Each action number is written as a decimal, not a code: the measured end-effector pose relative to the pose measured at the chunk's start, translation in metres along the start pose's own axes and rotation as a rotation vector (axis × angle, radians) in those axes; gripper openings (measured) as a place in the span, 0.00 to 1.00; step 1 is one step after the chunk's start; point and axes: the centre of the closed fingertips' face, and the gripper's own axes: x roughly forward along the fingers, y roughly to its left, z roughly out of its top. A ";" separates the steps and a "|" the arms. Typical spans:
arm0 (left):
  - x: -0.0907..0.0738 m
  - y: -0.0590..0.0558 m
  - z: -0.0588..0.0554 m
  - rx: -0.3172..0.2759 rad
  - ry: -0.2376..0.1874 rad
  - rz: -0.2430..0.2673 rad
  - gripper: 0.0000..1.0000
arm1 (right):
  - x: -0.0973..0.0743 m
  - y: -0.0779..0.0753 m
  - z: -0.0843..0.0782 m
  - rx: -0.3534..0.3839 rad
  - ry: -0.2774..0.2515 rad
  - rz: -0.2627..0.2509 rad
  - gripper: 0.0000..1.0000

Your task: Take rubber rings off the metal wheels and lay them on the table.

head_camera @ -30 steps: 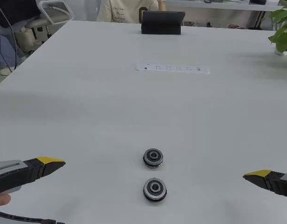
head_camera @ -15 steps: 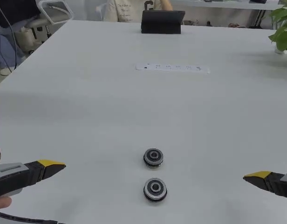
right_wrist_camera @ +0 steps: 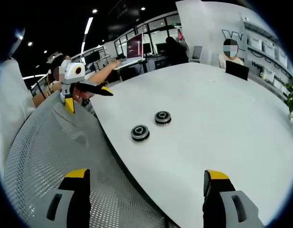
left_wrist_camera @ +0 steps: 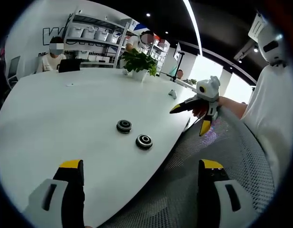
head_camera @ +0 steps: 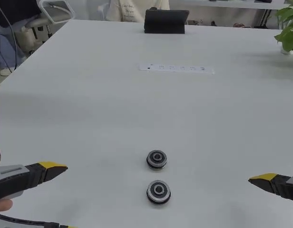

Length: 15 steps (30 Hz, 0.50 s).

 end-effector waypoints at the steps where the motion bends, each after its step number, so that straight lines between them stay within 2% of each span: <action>1: 0.000 0.000 0.000 0.000 -0.001 0.000 0.99 | 0.000 0.000 0.000 0.000 0.000 0.000 0.99; 9: 0.000 0.000 0.001 -0.007 -0.009 -0.002 0.99 | 0.000 -0.001 0.000 0.002 -0.002 -0.003 0.99; 11: 0.000 0.000 0.002 -0.008 -0.010 -0.002 0.99 | -0.001 -0.001 0.000 -0.002 0.000 0.000 0.93; 15: 0.000 0.000 0.002 -0.012 -0.013 -0.004 0.99 | -0.001 -0.002 0.001 0.002 -0.006 -0.002 0.93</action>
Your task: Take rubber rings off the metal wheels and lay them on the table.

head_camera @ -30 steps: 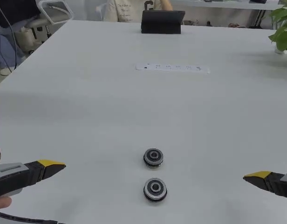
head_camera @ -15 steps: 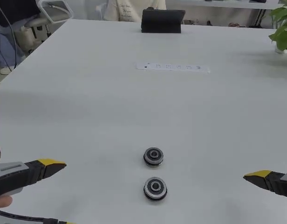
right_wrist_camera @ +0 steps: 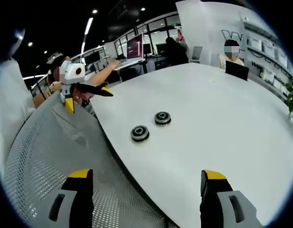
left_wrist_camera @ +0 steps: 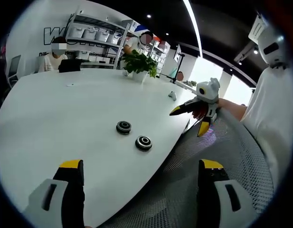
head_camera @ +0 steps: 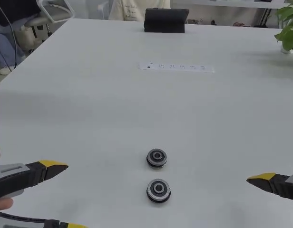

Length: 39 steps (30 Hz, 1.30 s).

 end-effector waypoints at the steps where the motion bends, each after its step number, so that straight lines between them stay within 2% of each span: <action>1: 0.000 0.000 0.000 -0.001 0.000 0.000 0.99 | 0.000 0.000 0.000 0.001 0.000 0.001 0.93; 22: 0.000 -0.001 0.002 -0.013 -0.015 -0.007 0.99 | 0.000 0.000 -0.001 0.003 0.006 0.000 0.93; 28: 0.000 -0.001 0.003 -0.012 -0.021 -0.013 0.99 | -0.001 -0.002 0.002 0.012 -0.011 -0.010 0.93; 34: 0.000 -0.003 0.003 0.016 -0.012 -0.024 0.99 | -0.002 -0.004 0.005 -0.002 -0.022 -0.020 0.92; 37: 0.000 -0.004 0.004 0.035 -0.007 -0.027 0.99 | -0.004 -0.004 0.008 0.013 -0.043 -0.018 0.91; 39: 0.000 -0.003 0.002 0.062 0.014 -0.021 0.99 | -0.004 -0.005 0.008 0.012 -0.044 -0.022 0.91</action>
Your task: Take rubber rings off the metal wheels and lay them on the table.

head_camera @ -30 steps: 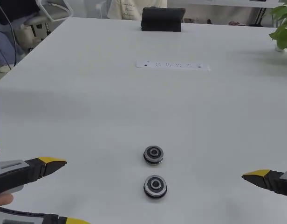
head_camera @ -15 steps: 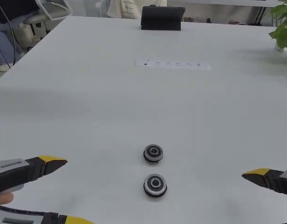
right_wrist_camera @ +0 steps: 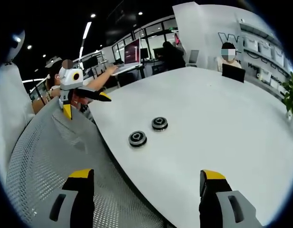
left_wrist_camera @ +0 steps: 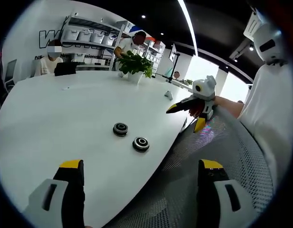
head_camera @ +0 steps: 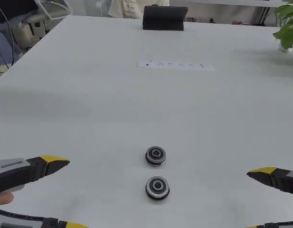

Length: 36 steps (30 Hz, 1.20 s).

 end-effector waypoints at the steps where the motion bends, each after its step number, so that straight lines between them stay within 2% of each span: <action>1: 0.000 0.001 0.000 0.027 0.010 0.008 0.98 | 0.000 0.000 0.000 -0.014 0.005 -0.007 0.91; 3: -0.001 0.000 0.003 0.055 0.010 0.006 0.98 | -0.001 0.000 0.001 -0.030 0.008 -0.011 0.91; 7: -0.003 0.000 0.009 0.068 -0.002 0.001 0.99 | -0.004 -0.001 0.006 -0.043 0.001 -0.017 0.91; 13: -0.006 -0.002 0.027 0.096 -0.039 -0.010 0.98 | -0.017 0.004 0.037 -0.038 -0.099 -0.013 0.92; 18: -0.004 -0.002 0.042 0.129 -0.057 -0.011 0.97 | -0.021 0.010 0.075 -0.048 -0.216 0.028 0.92; 20: -0.003 -0.002 0.048 0.146 -0.062 -0.012 0.97 | -0.021 0.008 0.085 -0.054 -0.239 0.030 0.92; 24: -0.003 -0.002 0.062 0.194 -0.067 -0.007 0.97 | -0.017 0.004 0.098 -0.081 -0.252 0.025 0.91; 30: -0.002 0.001 0.090 0.256 -0.112 0.000 0.95 | -0.008 0.008 0.111 -0.136 -0.250 0.049 0.88; 36: 0.011 0.001 0.106 0.322 -0.111 -0.008 0.91 | 0.006 0.006 0.121 -0.185 -0.239 0.065 0.80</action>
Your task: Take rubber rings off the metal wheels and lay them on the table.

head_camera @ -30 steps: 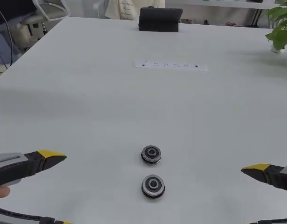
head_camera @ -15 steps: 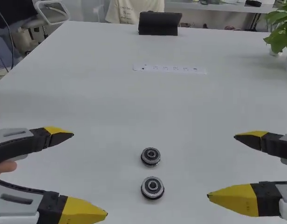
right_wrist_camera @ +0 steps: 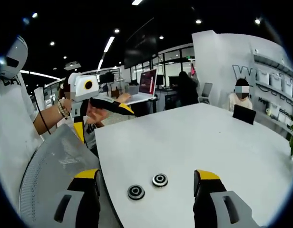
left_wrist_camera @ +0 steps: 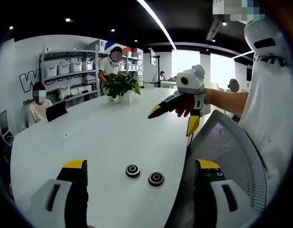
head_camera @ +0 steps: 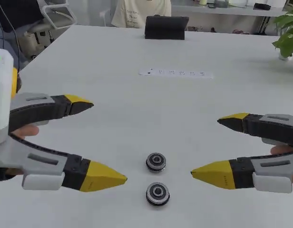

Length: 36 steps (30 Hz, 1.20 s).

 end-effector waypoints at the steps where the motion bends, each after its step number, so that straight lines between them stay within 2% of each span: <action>1: 0.007 -0.001 0.006 0.000 -0.022 -0.015 0.92 | 0.004 0.000 0.001 -0.001 -0.003 0.008 0.77; 3: 0.017 -0.003 0.010 -0.003 -0.023 -0.043 0.93 | 0.013 0.002 0.001 -0.016 0.012 0.029 0.76; 7: 0.030 -0.005 0.020 0.058 -0.038 -0.062 0.91 | 0.030 0.004 0.003 -0.043 0.033 0.060 0.74; 8: 0.033 -0.005 0.021 0.062 -0.042 -0.067 0.90 | 0.033 0.008 -0.002 -0.063 0.071 0.089 0.72; 11: 0.039 -0.001 0.028 0.063 -0.055 -0.083 0.89 | 0.041 0.012 -0.009 -0.109 0.120 0.120 0.70; 16: 0.047 0.004 0.038 0.080 -0.093 -0.089 0.85 | 0.053 0.014 -0.018 -0.137 0.141 0.151 0.64; 18: 0.050 0.006 0.038 0.079 -0.108 -0.081 0.78 | 0.056 0.017 -0.023 -0.139 0.149 0.176 0.61; 21: 0.058 0.007 0.032 0.094 -0.118 -0.069 0.71 | 0.062 0.020 -0.032 -0.134 0.147 0.199 0.58; 28: 0.072 0.003 0.007 0.080 -0.134 -0.062 0.61 | 0.067 0.023 -0.056 -0.085 0.141 0.221 0.45; 32: 0.075 0.005 -0.013 0.051 -0.098 -0.056 0.51 | 0.068 0.025 -0.068 -0.060 0.168 0.241 0.42; 36: 0.076 0.003 -0.027 0.021 -0.076 -0.067 0.49 | 0.068 0.026 -0.083 -0.061 0.217 0.248 0.39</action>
